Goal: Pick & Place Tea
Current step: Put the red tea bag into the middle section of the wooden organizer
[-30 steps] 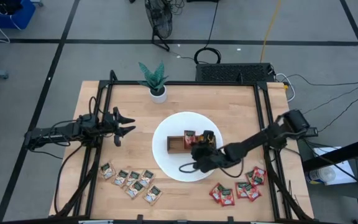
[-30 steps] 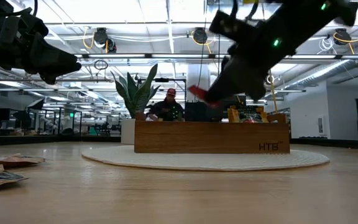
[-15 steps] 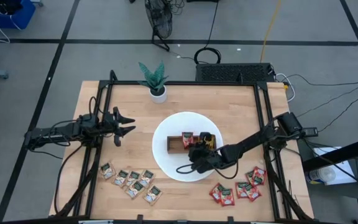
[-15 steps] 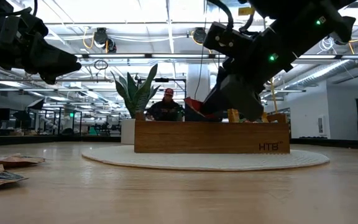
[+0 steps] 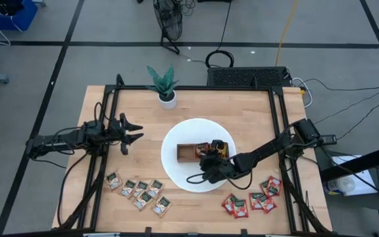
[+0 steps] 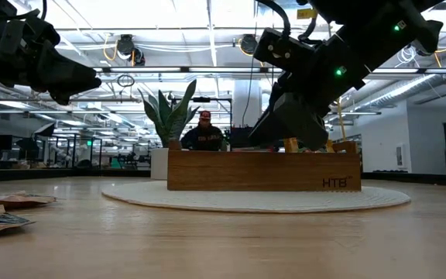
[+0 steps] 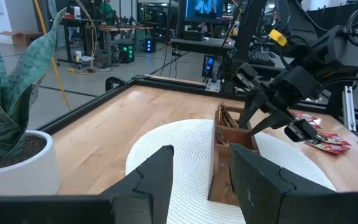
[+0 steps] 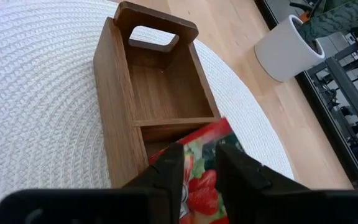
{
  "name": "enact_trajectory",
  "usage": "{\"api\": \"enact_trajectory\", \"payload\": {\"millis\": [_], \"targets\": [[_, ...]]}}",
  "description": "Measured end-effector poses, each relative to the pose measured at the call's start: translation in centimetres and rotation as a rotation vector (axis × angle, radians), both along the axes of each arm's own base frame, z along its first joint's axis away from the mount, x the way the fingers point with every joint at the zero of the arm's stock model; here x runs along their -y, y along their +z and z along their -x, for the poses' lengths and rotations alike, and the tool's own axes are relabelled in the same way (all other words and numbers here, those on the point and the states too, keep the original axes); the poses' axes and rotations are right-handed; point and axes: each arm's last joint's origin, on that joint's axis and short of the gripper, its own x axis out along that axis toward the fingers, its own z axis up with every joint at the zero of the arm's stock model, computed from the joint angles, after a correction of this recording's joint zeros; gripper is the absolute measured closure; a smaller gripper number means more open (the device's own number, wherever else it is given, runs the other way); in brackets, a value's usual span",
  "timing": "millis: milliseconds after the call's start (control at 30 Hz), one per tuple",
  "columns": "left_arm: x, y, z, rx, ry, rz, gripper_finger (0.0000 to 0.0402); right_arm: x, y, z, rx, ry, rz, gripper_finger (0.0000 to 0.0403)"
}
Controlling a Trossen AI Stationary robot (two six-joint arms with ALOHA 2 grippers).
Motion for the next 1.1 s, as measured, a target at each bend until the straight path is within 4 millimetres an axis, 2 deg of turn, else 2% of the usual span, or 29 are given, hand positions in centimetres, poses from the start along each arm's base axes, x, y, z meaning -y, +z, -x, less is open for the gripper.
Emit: {"api": "enact_trajectory", "payload": {"millis": [233,433,567,667,833,967,1100], "targets": [[0.0,0.0,0.0,0.0,0.0,0.0,0.0245,-0.2,1.0,0.1,0.039,0.004,-0.017,0.0291],[0.0,0.0,0.0,0.0,0.0,0.0,0.0245,0.0,4.4,0.8,0.123,0.038,-0.107,0.028],[0.0,0.0,0.0,0.0,0.0,0.0,0.0245,1.1,6.3,0.9,0.126,0.162,-0.282,0.0281],[0.0,0.0,0.0,0.0,0.0,0.0,0.0245,1.7,6.1,0.7,0.061,0.244,-0.323,0.03],[0.0,0.0,0.0,0.0,0.0,0.0,0.0245,3.9,6.1,0.9,-0.166,0.261,-0.28,0.0389],[0.0,0.0,0.0,0.0,0.0,0.0,0.0245,5.9,8.1,0.3,-0.221,0.197,-0.32,0.04],[0.0,0.0,0.0,0.0,0.0,0.0,0.0245,6.9,7.9,-0.3,-0.201,0.226,-0.392,0.0402]]}}
